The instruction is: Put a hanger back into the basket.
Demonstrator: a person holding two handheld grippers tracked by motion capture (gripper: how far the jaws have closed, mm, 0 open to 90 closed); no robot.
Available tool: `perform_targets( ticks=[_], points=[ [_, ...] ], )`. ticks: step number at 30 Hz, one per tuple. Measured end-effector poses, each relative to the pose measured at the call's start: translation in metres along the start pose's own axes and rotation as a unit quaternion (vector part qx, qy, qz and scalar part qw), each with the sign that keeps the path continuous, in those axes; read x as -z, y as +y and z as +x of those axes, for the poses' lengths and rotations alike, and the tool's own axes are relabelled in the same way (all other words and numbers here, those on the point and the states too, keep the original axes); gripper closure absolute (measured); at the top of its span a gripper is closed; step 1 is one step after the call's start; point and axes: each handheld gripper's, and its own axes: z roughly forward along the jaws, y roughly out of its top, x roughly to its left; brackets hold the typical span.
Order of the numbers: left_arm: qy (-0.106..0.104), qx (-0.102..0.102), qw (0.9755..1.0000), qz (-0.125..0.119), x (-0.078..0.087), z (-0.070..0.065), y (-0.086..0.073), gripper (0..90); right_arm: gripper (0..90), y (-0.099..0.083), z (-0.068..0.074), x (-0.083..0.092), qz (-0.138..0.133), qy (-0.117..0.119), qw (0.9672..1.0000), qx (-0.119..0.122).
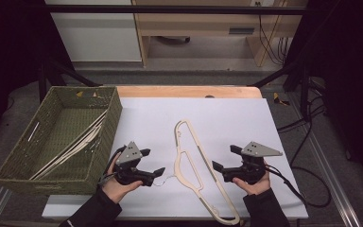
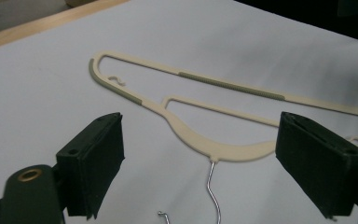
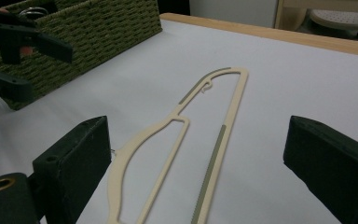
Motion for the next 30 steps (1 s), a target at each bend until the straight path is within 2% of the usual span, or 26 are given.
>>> perform_targets(
  ticks=[3,5,8,13,18,20,21,22,24,28,30],
  points=[
    [-0.005,-0.005,0.9998,0.019,-0.008,-0.001,-0.004,20.7,8.0,-0.002,0.002,-0.004,0.006,0.004,1.0,0.004],
    [-0.006,-0.006,0.9997,0.021,-0.01,-0.002,-0.005,21.9,8.0,-0.002,0.002,-0.005,0.007,0.004,0.9999,0.006],
    [-0.01,-0.013,0.999,0.041,-0.019,-0.003,-0.007,26.4,7.9,-0.003,0.004,-0.007,0.009,0.005,0.9999,0.005],
    [-0.014,-0.02,0.998,0.059,-0.029,-0.005,-0.011,32.2,7.9,-0.003,0.005,-0.007,0.011,0.006,0.9999,0.004],
    [-0.021,-0.018,0.9967,0.076,-0.038,-0.006,-0.015,39.1,8.0,-0.004,0.006,-0.008,0.01,0.008,0.9999,0.004],
    [-0.034,-0.008,0.996,0.082,-0.043,-0.006,-0.018,40.7,8.0,-0.004,0.006,-0.008,0.009,0.011,0.9999,0.002],
    [-0.034,-0.016,0.9944,0.099,-0.049,-0.007,-0.021,42.7,8.0,-0.004,0.005,-0.009,0.009,0.018,0.9998,0.003],
    [-0.034,-0.016,0.9944,0.099,-0.049,-0.007,-0.021,43.8,8.0,-0.004,0.006,-0.009,0.009,0.017,0.9998,-0.001],
    [-0.036,-0.025,0.9926,0.113,-0.055,-0.009,-0.023,46.3,7.9,-0.005,0.006,-0.01,0.012,0.015,0.9998,0.003],
    [-0.03,-0.027,0.9924,0.116,-0.059,-0.01,-0.025,52.4,7.9,-0.005,0.007,-0.011,0.014,0.016,0.9998,0.002],
    [-0.026,-0.03,0.9914,0.124,-0.062,-0.008,-0.026,54.4,7.9,-0.005,0.006,-0.011,0.014,0.015,0.9998,0.007]
  ],
)
